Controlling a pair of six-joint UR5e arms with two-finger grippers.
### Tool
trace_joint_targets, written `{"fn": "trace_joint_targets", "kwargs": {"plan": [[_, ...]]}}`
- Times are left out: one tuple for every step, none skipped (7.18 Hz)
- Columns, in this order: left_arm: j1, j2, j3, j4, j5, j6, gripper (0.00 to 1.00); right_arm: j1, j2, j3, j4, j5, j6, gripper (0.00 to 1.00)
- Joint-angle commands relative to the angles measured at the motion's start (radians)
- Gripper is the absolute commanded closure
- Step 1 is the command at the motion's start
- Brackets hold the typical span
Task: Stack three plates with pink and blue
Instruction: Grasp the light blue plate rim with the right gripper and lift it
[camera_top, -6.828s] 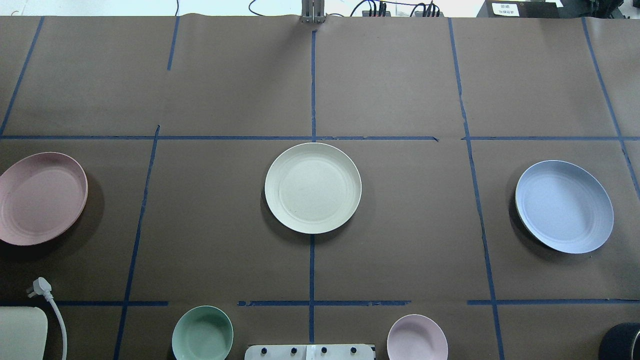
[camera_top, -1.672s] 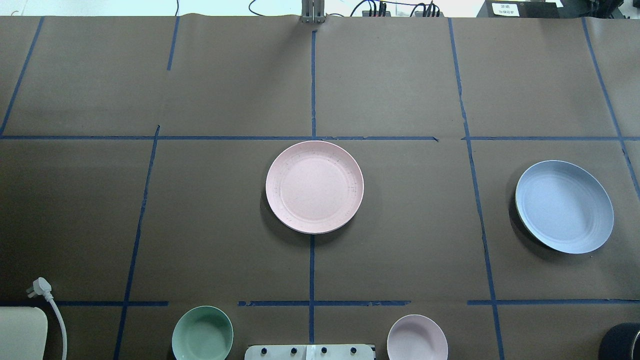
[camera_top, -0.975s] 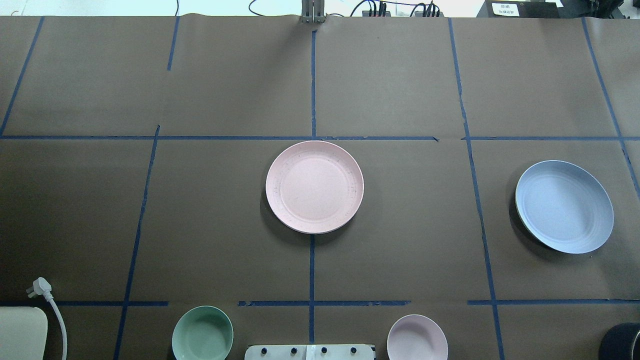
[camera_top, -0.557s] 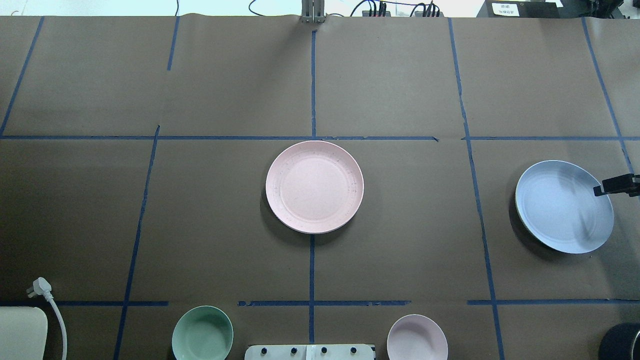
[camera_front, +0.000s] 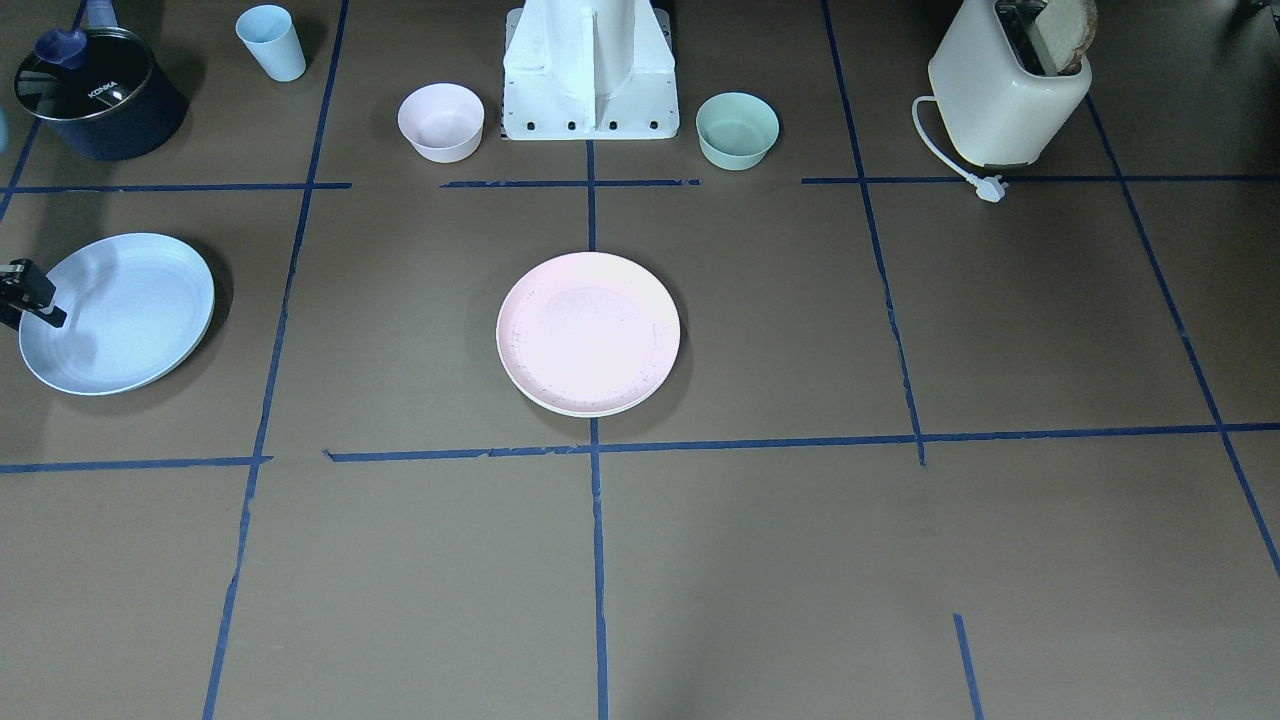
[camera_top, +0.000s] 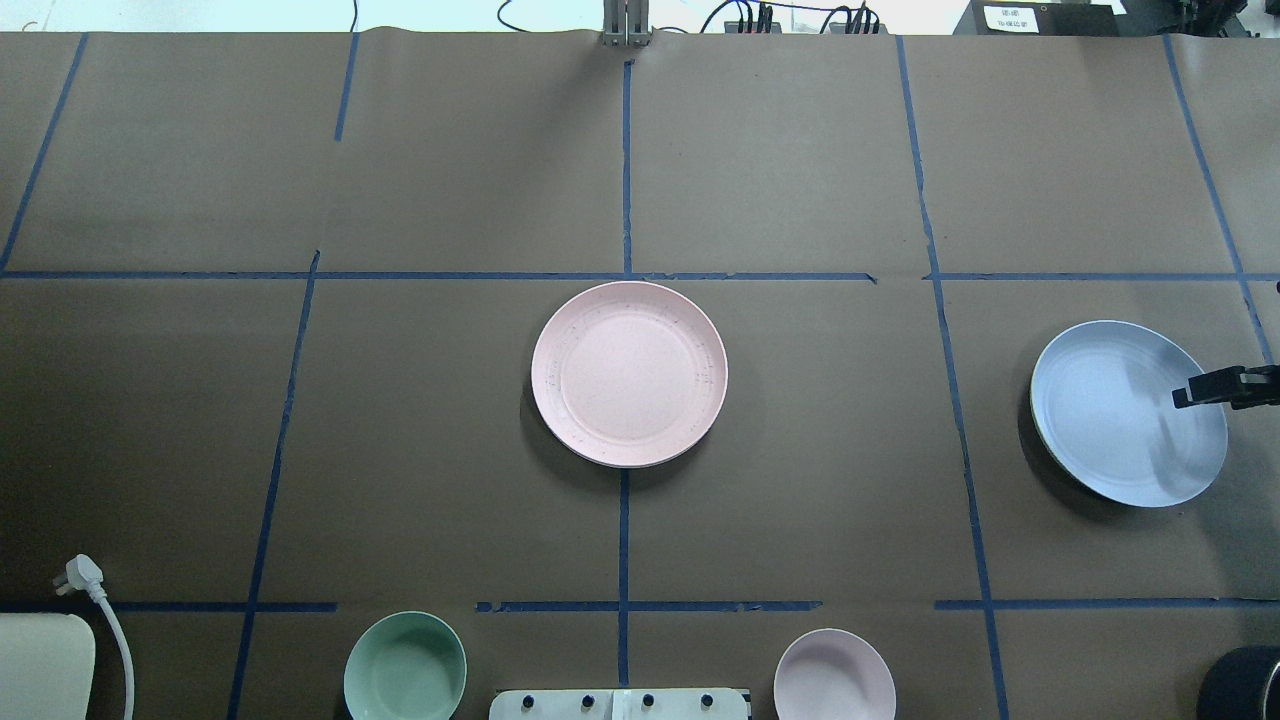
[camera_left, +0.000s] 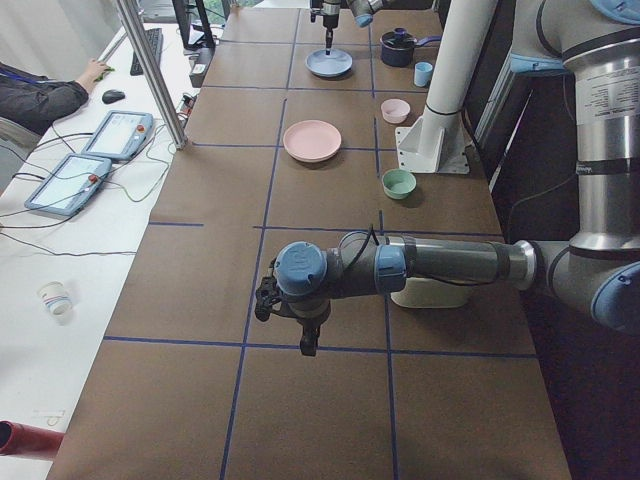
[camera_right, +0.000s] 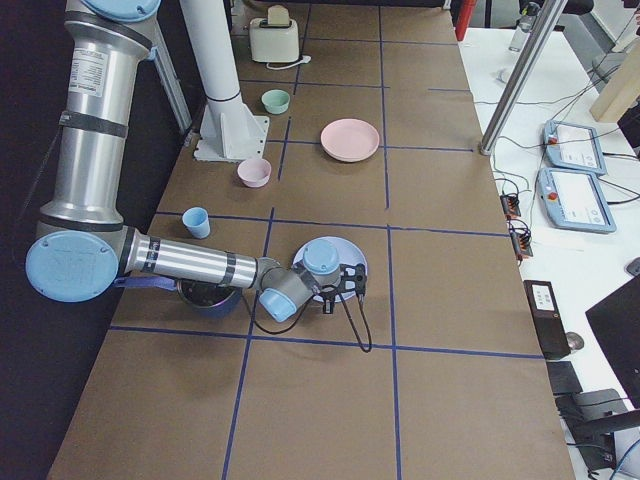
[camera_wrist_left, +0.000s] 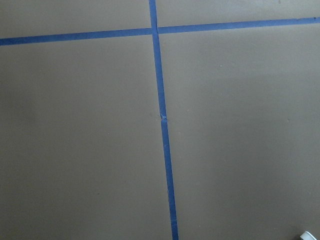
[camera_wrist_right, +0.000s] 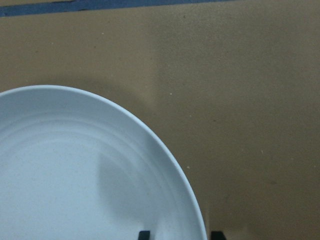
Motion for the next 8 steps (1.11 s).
{"fn": "trace_joint_targets", "kwargs": {"plan": [[0.000,0.004,-0.003,0.000,-0.001,0.001,0.00,0.002,-0.001,0.007,0.002,0.017,0.006,1.00],[0.000,0.007,-0.005,0.000,-0.001,0.001,0.00,0.002,0.000,0.017,0.002,0.071,0.008,1.00],[0.000,0.011,-0.014,0.000,0.000,-0.001,0.00,0.011,0.005,0.045,0.001,0.104,0.012,1.00],[0.000,0.016,-0.019,0.000,-0.001,-0.003,0.00,0.017,0.037,0.087,-0.004,0.142,0.090,1.00],[0.000,0.016,-0.019,0.000,-0.001,-0.003,0.00,0.017,0.114,0.123,-0.007,0.179,0.229,1.00],[0.000,0.016,-0.017,0.000,-0.001,-0.003,0.00,0.008,0.203,0.141,-0.015,0.173,0.351,1.00],[0.000,0.017,-0.019,0.000,-0.001,-0.003,0.00,-0.046,0.282,0.143,-0.015,0.161,0.447,1.00],[0.000,0.017,-0.017,0.000,-0.001,-0.003,0.00,-0.131,0.345,0.157,-0.015,0.115,0.557,1.00]]}}
